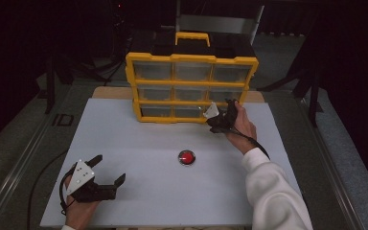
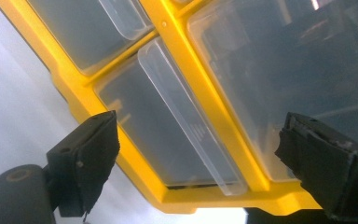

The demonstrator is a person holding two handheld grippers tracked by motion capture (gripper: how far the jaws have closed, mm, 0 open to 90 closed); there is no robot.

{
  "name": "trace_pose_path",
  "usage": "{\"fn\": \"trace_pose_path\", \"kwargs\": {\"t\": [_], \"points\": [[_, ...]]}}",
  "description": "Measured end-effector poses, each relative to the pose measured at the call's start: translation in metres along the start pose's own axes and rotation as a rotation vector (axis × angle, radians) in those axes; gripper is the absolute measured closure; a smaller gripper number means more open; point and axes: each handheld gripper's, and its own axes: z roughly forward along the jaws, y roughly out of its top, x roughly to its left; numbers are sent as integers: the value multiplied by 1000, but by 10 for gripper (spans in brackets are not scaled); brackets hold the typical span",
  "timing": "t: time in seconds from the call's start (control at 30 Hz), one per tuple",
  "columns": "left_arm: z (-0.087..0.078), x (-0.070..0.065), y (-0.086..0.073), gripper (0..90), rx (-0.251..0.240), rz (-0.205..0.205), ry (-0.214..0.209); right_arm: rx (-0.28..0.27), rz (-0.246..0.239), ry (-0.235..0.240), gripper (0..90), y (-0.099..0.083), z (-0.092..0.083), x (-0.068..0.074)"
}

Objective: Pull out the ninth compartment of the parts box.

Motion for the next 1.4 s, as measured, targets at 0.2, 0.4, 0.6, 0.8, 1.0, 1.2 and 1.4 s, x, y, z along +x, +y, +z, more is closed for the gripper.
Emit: {"fn": "trace_pose_path", "kwargs": {"t": [0.2, 0.4, 0.6, 0.8, 1.0, 1.2, 1.4], "points": [[0, 0, 0, 0, 3, 2, -1, -3, -37, -40, 125, -2, 1, 5], [0, 0, 0, 0, 3, 3, -2, 0, -70, -68, 129, -2, 2, 9], [0, 0, 0, 0, 3, 3, -2, 1, -79, -73, 140, -2, 4, 10], [1, 0, 0, 0, 5, 3, -3, 8, -95, -82, 162, -4, 4, 10], [1, 0, 0, 0, 8, 5, -5, 8, -128, -101, 193, -7, 7, 11], [2, -1, 0, 0, 10, 4, -5, 15, -189, -133, 261, -9, 8, 12], [2, -1, 0, 0, 10, 4, -4, 20, -252, -172, 343, -10, 10, 15]]}}
